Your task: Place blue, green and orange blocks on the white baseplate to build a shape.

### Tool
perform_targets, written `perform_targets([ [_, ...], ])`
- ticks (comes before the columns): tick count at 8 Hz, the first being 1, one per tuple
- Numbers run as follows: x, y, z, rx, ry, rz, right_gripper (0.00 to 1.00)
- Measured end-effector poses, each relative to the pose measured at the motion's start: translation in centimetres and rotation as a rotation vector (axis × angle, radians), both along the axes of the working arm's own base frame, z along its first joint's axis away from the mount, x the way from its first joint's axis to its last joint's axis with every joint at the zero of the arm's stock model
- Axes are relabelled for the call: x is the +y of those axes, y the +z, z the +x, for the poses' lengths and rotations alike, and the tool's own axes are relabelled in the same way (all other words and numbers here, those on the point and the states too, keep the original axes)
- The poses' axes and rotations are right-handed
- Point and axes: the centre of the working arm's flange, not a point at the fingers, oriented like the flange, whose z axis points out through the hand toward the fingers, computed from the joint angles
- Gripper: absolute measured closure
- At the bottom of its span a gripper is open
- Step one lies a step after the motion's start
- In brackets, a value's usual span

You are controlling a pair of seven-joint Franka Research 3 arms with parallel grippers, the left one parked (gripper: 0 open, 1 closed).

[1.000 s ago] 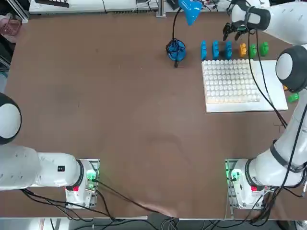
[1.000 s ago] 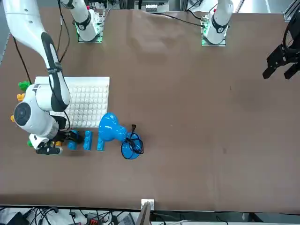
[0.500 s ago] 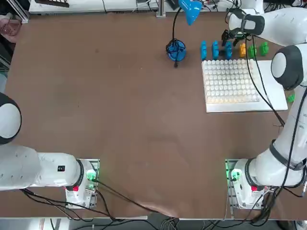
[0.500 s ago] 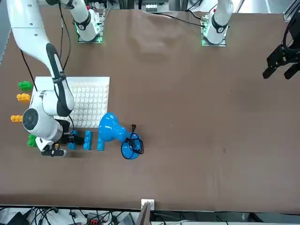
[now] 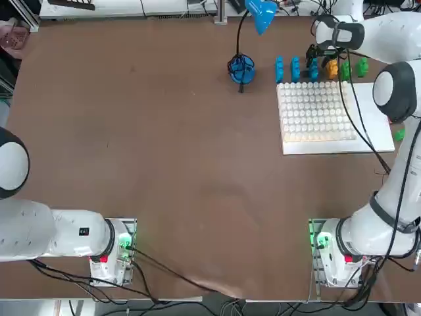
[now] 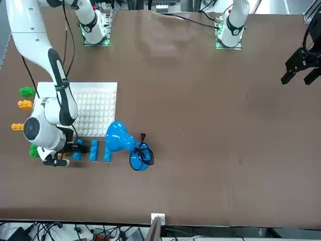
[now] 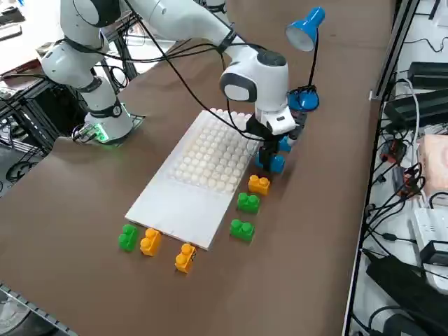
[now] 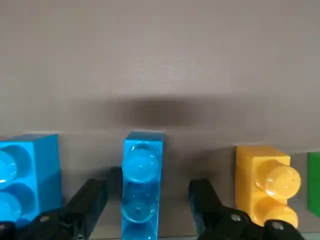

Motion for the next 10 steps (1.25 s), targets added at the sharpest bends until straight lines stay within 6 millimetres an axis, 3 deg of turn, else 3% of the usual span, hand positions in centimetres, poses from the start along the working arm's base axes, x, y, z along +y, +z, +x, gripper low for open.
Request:
perform_targets([
  [1, 0.0, 0.0, 0.0, 0.000, -0.003, 0.001, 0.06],
  [2, 0.1, 0.0, 0.0, 0.000, -0.003, 0.001, 0.15],
  [4, 0.4, 0.0, 0.0, 0.000, 0.001, 0.003, 0.59],
  [5, 0.4, 0.1, 0.0, 0.002, 0.002, 0.003, 0.63],
  [8, 0.5, 0.8, 0.0, 0.032, 0.006, 0.004, 0.63],
  [10, 0.8, 5.3, 0.3, 0.028, 0.015, 0.005, 0.63],
])
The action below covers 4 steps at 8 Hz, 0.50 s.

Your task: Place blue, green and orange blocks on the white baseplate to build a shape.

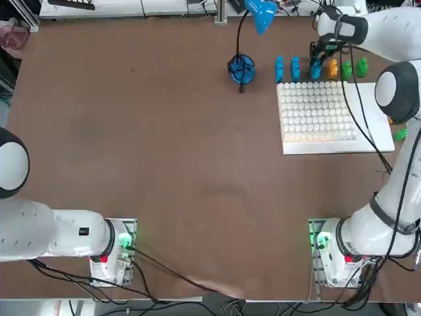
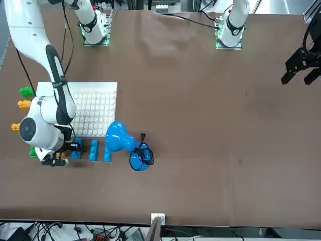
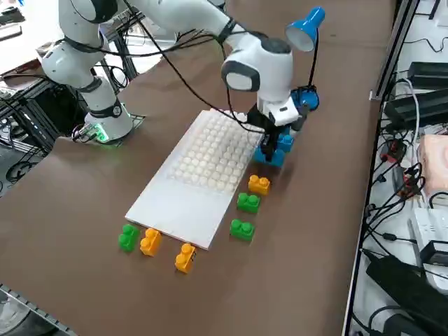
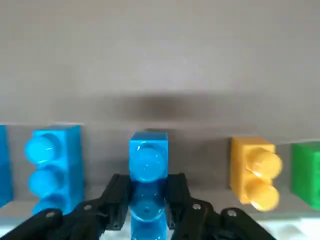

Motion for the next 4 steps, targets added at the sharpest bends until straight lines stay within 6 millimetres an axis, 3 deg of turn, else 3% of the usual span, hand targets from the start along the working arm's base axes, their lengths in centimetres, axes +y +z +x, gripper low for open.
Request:
perform_targets([
  [3, 0.4, 9.2, -2.1, -0.041, 0.005, 0.004, 0.63],
  [4, 0.5, 10.8, -3.8, -0.044, 0.006, 0.005, 0.63],
])
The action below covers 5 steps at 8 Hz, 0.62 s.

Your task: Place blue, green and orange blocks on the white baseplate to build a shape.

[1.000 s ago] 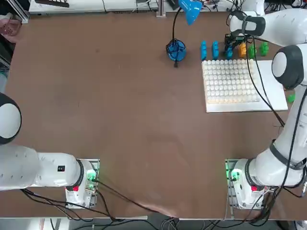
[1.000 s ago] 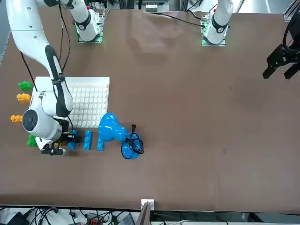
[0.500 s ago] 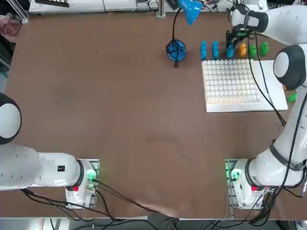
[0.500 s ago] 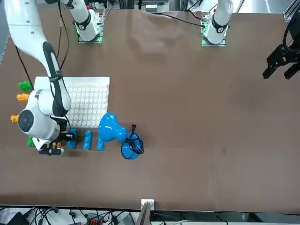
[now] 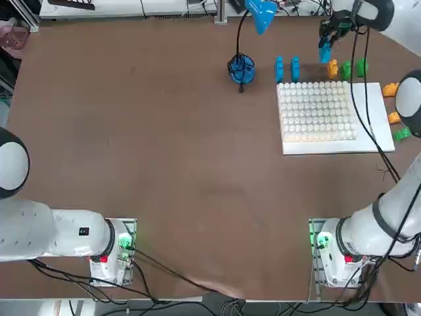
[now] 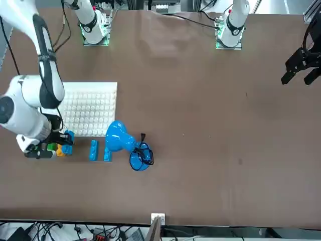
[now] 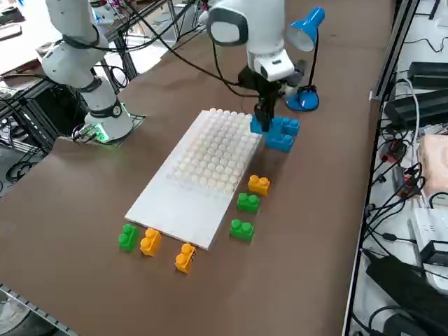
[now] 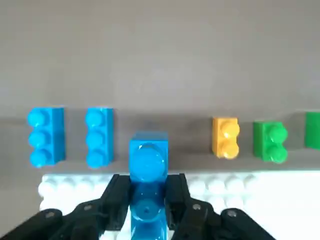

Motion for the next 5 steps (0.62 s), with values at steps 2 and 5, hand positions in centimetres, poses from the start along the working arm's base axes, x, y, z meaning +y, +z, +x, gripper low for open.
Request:
perform_targets([
  [2, 0.0, -0.3, -5.3, -0.001, 0.001, 0.003, 0.63],
  [5, -0.1, -1.4, -12.7, 0.021, 0.001, 0.005, 0.63],
])
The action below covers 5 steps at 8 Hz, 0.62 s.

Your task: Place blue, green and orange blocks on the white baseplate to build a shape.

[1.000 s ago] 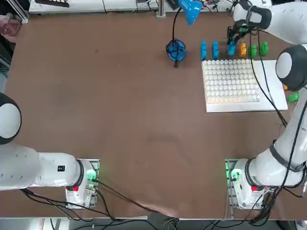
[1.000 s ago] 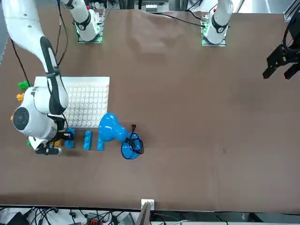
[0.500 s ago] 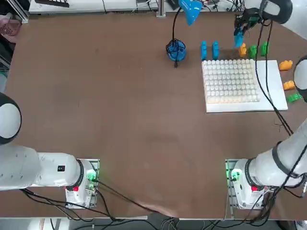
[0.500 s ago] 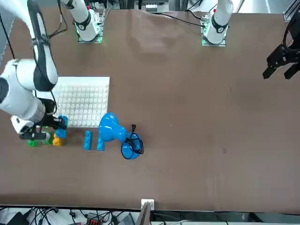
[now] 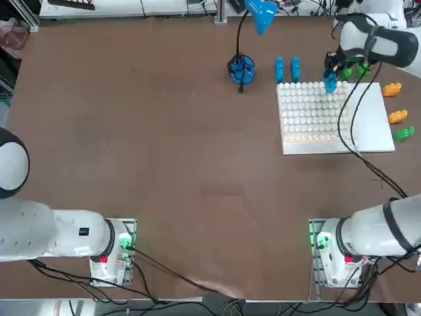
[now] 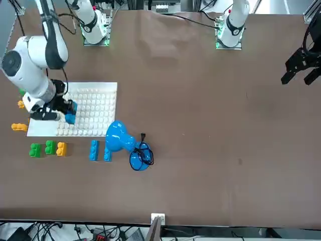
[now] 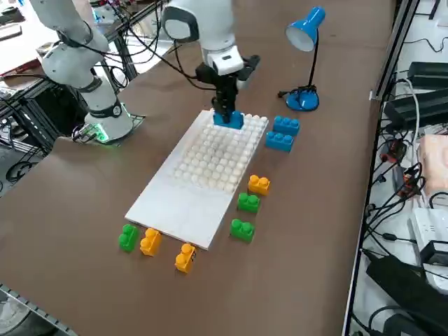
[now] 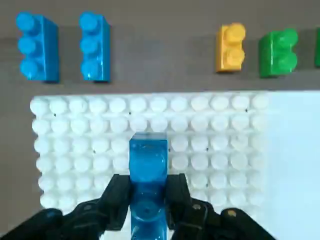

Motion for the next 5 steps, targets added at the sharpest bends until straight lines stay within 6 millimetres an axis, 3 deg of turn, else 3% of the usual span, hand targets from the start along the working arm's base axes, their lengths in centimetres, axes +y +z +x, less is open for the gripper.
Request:
perform_targets([
  [2, 0.0, -1.1, -3.4, 0.030, 0.001, 0.001, 0.63],
  [5, -0.1, -5.2, -6.8, 0.039, 0.034, 0.000, 0.63],
])
